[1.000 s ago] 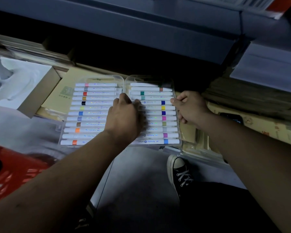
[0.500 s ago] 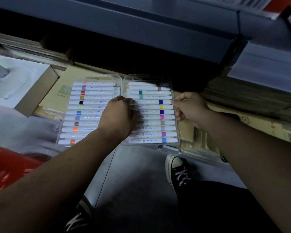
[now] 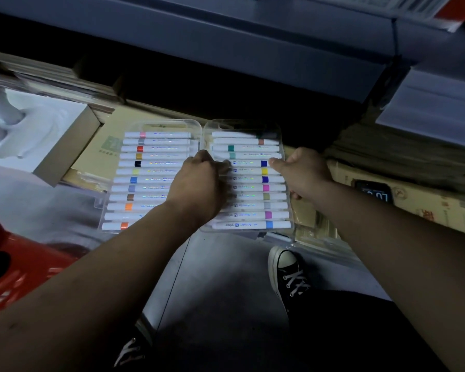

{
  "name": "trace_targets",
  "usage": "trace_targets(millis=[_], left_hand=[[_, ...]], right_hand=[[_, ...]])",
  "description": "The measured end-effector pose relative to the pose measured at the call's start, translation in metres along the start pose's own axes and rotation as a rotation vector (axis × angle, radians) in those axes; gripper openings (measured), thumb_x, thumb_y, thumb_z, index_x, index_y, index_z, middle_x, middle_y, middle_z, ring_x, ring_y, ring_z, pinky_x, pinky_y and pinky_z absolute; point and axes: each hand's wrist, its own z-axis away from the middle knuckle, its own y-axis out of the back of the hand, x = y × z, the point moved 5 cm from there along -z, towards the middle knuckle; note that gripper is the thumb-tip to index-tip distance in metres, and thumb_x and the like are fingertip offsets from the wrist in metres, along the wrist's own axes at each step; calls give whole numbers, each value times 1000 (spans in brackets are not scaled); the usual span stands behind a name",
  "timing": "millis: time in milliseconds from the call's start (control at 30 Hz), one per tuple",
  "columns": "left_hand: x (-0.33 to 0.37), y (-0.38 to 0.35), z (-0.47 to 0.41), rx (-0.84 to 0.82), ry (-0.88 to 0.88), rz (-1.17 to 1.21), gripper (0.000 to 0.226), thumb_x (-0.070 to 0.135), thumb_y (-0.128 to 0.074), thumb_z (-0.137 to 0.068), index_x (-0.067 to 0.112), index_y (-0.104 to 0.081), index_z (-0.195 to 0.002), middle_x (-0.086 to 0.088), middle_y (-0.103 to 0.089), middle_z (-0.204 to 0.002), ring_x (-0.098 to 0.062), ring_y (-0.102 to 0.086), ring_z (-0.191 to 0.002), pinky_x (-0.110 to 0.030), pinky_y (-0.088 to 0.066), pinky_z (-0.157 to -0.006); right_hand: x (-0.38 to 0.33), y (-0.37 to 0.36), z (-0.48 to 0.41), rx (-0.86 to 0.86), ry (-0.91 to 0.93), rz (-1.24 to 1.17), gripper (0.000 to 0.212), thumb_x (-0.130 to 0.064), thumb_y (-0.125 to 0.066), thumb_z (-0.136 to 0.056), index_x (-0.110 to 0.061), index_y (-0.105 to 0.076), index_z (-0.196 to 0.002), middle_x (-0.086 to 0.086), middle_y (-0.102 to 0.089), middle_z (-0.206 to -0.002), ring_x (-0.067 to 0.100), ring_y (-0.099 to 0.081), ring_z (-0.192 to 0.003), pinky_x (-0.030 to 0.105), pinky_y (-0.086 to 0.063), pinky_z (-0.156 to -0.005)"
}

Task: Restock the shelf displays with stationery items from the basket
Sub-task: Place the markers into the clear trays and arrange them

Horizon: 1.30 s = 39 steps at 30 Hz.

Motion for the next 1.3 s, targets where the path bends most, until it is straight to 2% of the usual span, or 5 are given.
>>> trace_targets(millis=[333,633,800,1000,1300], left_hand=[[-1,13,6,146,152,192,33,10,-57,-94,9,-68,-125,-7,-63,-121,-17,-64,-73,-10,-46,-69],[-7,13,-7,152,296,398,29,13,-69,-93,9,-69,-121,-5,-72,-110,-6,-68,-85,-4,-46,-70],[-26,12,-9,132,425,687,24,23,-84,-74,15,-75,-94,-3,-78,-91,-21,-76,-84,-41,-61,-88],[-6,10,-12,-22,366,351,27,26,-73,-90,18,-67,-114,-3,-67,-118,-25,-67,-102,-24,-46,-75],[3,2,-10,61,418,981,6,5,-73,-92,1,-71,-96,-11,-70,-76,-19,-70,-62,-38,-64,-70]], right_hand=[[-5,0,18,-195,-29,85,37,-42,-60,-97,-9,-54,-82,16,-66,-56,26,-60,-41,27,-49,-45],[-7,0,19,-183,-26,76,35,-41,-60,-98,-10,-51,-83,16,-64,-57,26,-59,-42,30,-52,-47],[-8,-1,19,-192,-61,79,35,-40,-60,-98,-8,-51,-88,16,-62,-58,25,-56,-42,29,-52,-48],[-10,0,20,-198,-73,91,37,-41,-59,-99,-5,-54,-95,17,-63,-61,23,-55,-40,26,-49,-47],[-11,-1,22,-155,-88,97,39,-42,-60,-99,-7,-49,-85,15,-61,-59,24,-55,-43,28,-49,-47]])
